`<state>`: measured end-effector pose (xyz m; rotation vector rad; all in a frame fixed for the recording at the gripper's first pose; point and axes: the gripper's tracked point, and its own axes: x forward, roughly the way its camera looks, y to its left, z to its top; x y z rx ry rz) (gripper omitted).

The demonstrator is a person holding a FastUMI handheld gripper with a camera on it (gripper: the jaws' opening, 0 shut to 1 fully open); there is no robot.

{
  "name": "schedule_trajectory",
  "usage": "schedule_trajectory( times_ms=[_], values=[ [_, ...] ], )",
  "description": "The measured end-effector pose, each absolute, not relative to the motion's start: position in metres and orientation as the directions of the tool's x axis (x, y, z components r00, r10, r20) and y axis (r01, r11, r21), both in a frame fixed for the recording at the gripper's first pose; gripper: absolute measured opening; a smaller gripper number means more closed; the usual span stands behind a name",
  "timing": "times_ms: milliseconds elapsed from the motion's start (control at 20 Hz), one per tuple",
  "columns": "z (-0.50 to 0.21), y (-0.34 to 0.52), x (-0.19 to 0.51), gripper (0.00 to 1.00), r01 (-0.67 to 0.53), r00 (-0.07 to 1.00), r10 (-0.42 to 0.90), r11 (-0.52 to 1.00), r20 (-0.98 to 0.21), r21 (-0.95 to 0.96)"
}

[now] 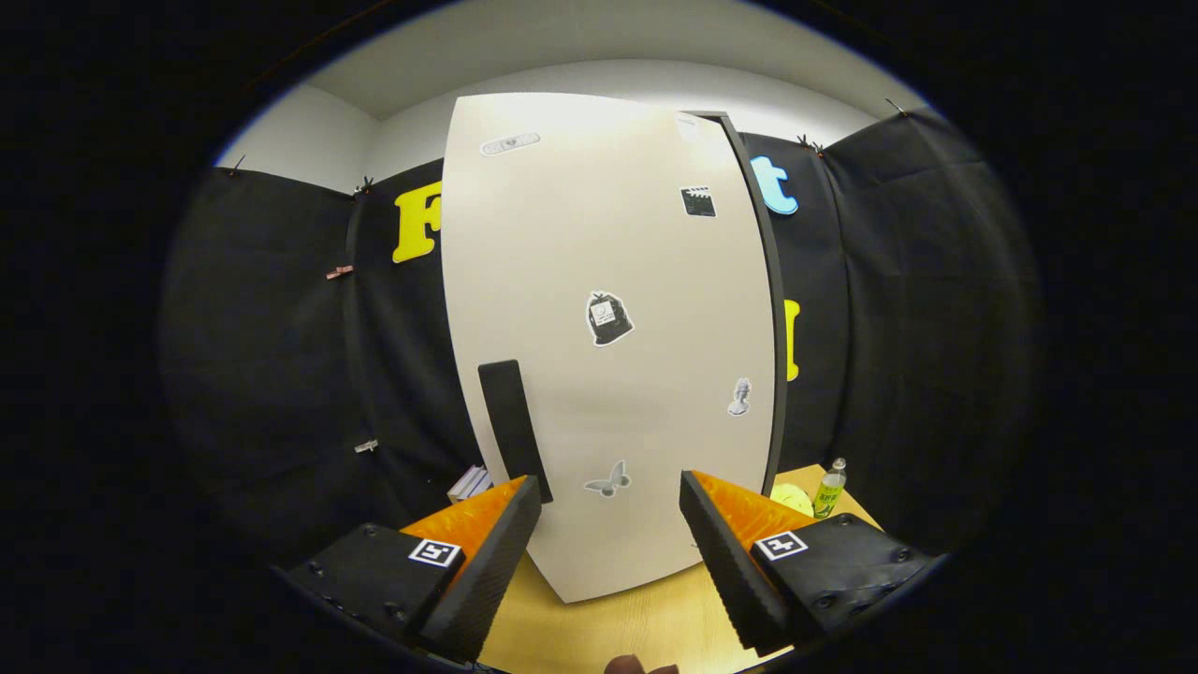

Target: Open the shoe cabinet door, grab the shoes and put them into the shoe cabinet, then close the shoe cabinet door.

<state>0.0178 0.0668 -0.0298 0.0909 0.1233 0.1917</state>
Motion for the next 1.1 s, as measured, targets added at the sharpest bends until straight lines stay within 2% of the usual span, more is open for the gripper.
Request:
schedule_trajectory(
  times_ms=[650, 1100],
  values=[
    [-0.022, 0.015, 0.006, 0.98, -0.076, 0.996, 0.079, 0.996, -0.053, 0.055],
    [-0.020, 0.010, 0.003, 0.98, -0.070, 0.997, 0.071, 0.997, -0.041, 0.026]
  ],
)
